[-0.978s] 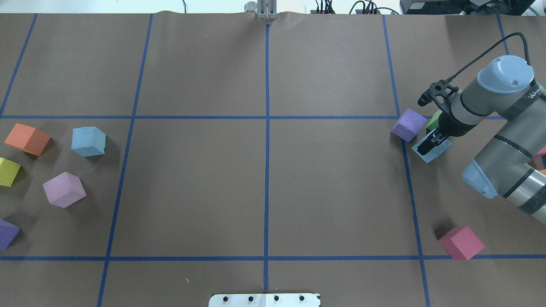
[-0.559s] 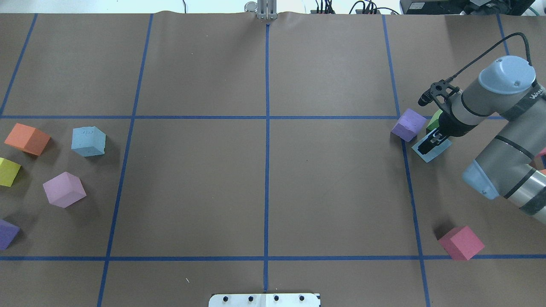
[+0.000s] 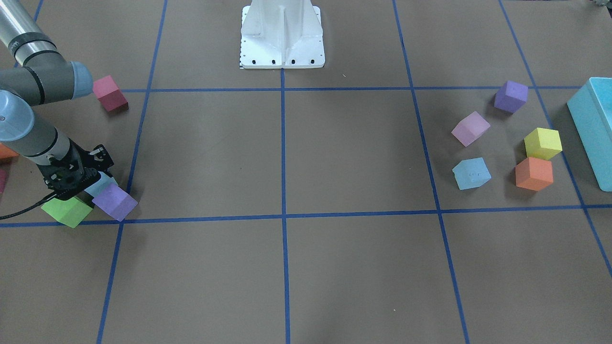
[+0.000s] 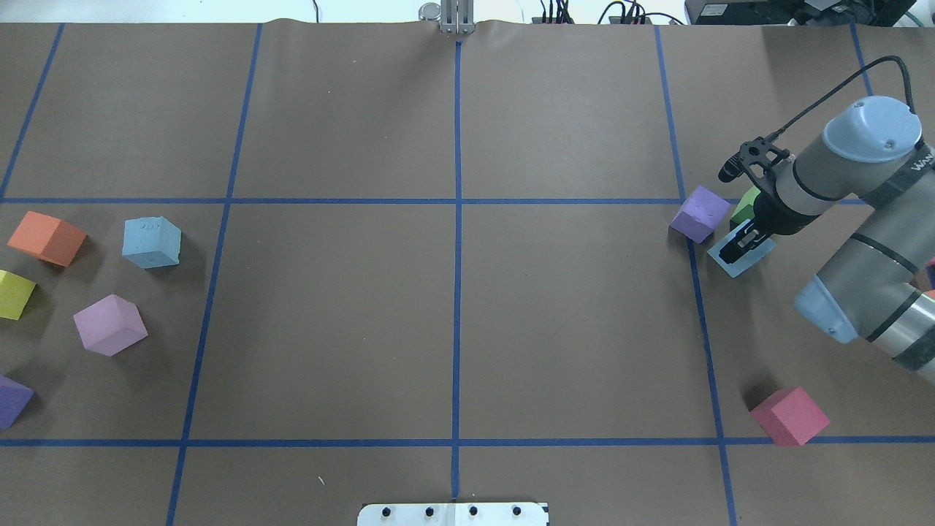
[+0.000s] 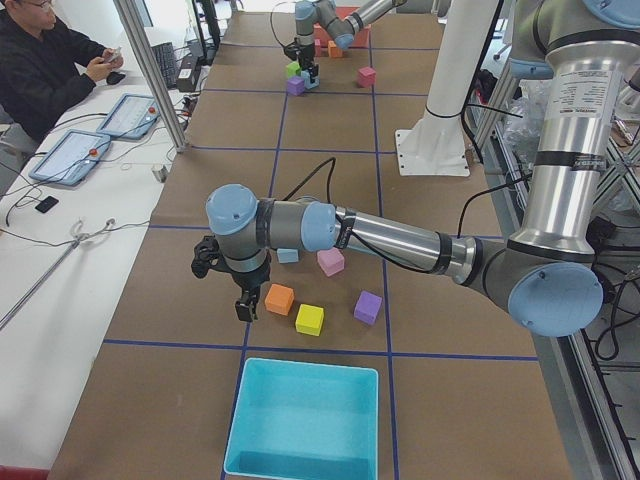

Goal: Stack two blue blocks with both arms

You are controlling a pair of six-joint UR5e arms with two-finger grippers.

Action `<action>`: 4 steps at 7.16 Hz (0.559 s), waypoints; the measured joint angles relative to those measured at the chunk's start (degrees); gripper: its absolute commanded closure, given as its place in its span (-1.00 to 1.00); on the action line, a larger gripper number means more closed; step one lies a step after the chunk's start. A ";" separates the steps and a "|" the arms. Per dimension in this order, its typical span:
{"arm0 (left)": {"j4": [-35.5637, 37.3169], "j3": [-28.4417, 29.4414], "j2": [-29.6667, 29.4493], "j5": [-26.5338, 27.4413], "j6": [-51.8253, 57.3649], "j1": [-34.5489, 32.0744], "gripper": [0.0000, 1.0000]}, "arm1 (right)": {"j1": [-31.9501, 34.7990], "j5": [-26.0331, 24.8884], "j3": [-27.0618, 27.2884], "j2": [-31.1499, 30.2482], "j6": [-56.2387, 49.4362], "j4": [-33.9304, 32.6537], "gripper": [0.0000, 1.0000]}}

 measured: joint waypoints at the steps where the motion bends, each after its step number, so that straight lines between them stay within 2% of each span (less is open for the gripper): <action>1: -0.12 -0.65 -0.13 -0.10 -2.23 0.97 -0.99 | 0.05 0.09 0.45 0.00 0.02 -0.01 -0.10; 4: -2.68 -3.76 -0.40 -0.38 -13.95 7.09 -0.99 | 0.35 0.38 3.81 -0.30 0.26 -0.67 0.02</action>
